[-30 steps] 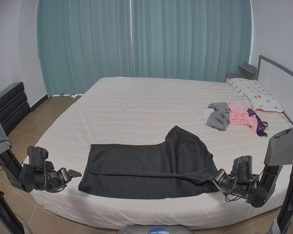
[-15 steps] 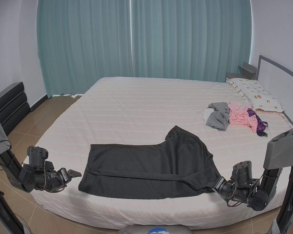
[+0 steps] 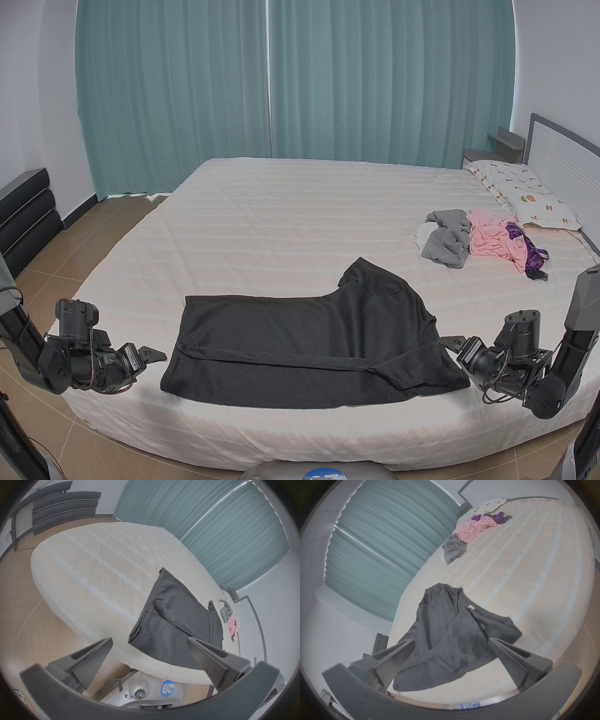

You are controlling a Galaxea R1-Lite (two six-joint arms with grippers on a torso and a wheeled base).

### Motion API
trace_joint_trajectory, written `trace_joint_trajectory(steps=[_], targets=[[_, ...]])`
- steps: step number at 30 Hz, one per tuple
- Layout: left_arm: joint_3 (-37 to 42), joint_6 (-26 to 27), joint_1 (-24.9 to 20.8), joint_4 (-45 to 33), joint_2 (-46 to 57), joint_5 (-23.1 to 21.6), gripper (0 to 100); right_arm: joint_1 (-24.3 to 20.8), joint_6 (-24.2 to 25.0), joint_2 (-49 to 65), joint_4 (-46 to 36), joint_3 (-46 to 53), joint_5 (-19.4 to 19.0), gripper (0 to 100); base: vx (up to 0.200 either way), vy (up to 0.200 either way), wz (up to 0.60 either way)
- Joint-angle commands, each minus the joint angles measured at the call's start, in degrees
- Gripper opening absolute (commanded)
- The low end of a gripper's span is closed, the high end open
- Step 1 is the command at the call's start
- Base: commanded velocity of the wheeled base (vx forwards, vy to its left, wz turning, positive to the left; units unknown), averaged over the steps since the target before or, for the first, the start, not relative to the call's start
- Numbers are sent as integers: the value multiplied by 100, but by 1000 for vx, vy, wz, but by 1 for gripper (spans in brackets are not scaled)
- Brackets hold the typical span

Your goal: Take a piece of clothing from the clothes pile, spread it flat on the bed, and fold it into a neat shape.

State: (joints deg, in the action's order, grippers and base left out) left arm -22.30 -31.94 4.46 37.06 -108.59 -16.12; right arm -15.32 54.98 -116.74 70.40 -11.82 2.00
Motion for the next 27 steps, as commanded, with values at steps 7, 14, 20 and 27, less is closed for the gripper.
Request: trace_joint_trajectory(steps=[7, 14, 20, 27], targets=[[-91, -251, 2, 3, 22, 3, 100, 82, 4, 63, 35, -4, -182, 100, 29, 0, 0], [-38, -216, 2, 12, 49, 3, 100, 144, -5, -68, 70, -4, -235, 100, 143, 0, 0], [-143, -251, 2, 12, 66, -6, 100, 276, -49, -68, 79, -22, -815, 100, 0, 0, 0], [-671, -269, -7, -58, -127, -6, 100, 346, -251, -200, 79, -118, -1184, 100, 0, 0, 0]])
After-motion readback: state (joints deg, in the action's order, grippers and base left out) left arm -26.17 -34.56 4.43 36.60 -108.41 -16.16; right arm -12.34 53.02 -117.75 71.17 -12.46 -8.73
